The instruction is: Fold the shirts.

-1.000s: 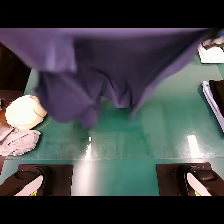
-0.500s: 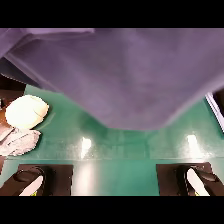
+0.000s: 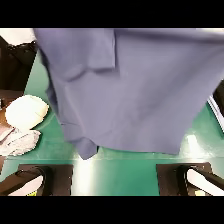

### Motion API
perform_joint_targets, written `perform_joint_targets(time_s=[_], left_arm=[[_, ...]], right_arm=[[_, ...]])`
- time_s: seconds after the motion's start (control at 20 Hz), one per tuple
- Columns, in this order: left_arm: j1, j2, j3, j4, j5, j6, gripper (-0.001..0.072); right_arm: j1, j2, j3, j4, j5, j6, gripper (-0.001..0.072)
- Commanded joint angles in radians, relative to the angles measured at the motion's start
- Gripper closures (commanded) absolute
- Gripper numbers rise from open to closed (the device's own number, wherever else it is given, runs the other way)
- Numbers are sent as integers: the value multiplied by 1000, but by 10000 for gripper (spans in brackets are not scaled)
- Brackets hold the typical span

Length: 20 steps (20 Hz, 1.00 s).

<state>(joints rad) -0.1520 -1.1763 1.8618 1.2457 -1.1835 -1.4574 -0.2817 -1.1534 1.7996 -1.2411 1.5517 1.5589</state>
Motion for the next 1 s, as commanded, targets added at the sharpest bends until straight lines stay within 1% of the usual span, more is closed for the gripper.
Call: perform_joint_targets(time_s=[0.0,0.1,0.15,0.2,0.25,0.3,0.35,0.4,0.45,0.5,0.55,0.6,0.65,0.7,0.85,0.95], left_arm=[[1,-237,-33,2,-53,24,679],[1,-346,-33,3,-30,15,679],[1,-389,-32,3,-16,14,624],[1,-420,-32,6,-2,13,258],[1,-438,-32,13,5,-2,-13],[1,-444,-32,42,2,-10,-13],[1,-444,-32,85,-7,-10,-13],[1,-441,-30,140,-24,-10,-13],[1,-440,-27,201,-59,-10,-13],[1,-440,-28,263,-107,-14,-13],[1,-440,-34,289,-147,-33,-13],[1,-440,-46,291,-181,-36,8],[1,-440,-68,276,-214,-33,199],[1,-440,-108,257,-238,-27,302],[1,-423,-304,250,-278,-27,298],[1,-356,-500,247,-212,-30,298]], right_arm=[[77,-122,-152,9,-104,-1,695],[122,-174,-219,9,-232,0,694],[137,-195,-238,9,-294,0,693],[145,-217,-246,9,-349,0,693],[145,-239,-246,11,-398,1,690],[144,-252,-246,12,-435,4,591],[138,-260,-246,14,-459,5,344],[126,-261,-246,19,-464,6,210],[115,-257,-246,19,-456,15,212],[105,-249,-246,19,-441,16,248],[99,-240,-246,19,-417,15,271],[92,-230,-246,19,-394,15,272],[92,-219,-246,18,-372,14,271],[92,-208,-246,18,-359,9,271],[103,-172,-246,18,-330,-14,271],[112,-149,-246,17,-326,-37,271]])
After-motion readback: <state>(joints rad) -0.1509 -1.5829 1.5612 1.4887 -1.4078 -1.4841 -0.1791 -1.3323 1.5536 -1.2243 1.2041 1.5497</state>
